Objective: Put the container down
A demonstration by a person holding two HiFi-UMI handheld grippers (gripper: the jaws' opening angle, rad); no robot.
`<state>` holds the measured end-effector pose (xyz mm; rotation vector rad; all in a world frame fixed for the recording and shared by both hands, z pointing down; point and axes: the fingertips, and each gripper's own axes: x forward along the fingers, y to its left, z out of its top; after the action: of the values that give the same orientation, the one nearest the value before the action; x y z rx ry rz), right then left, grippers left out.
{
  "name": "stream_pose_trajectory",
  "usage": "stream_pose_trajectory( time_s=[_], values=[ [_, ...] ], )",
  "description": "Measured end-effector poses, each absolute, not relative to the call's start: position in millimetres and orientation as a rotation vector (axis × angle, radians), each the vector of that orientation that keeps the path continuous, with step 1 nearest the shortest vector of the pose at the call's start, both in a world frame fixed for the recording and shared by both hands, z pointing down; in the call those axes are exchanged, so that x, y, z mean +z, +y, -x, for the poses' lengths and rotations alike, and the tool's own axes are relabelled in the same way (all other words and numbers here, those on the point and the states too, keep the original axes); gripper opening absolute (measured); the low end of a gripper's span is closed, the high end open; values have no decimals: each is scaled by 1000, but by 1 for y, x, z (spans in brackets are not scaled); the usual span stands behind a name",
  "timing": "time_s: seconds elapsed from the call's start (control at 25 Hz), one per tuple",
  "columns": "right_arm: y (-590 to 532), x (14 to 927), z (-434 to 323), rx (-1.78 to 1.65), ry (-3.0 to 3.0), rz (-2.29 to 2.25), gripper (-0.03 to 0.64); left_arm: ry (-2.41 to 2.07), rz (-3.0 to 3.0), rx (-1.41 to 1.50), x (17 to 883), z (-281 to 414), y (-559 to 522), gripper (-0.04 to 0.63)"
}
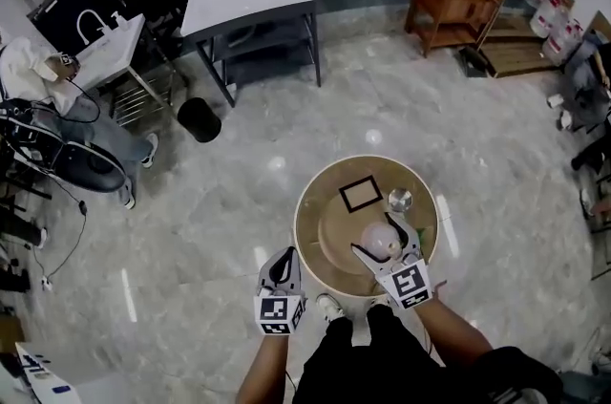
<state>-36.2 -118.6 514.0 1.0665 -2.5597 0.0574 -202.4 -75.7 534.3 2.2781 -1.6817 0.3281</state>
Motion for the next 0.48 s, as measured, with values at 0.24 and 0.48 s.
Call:
stream_pose_trajectory(
  time_s=[0.24,0.48],
  values=[
    [-143,600,32,150,-2493,-1016,410,-1650,-2219,350,590,195,-93,-9],
    [-168,696,27,232,-2405,-1000,410,-1638,-2185,399,647,189,-117,-9]
  ],
)
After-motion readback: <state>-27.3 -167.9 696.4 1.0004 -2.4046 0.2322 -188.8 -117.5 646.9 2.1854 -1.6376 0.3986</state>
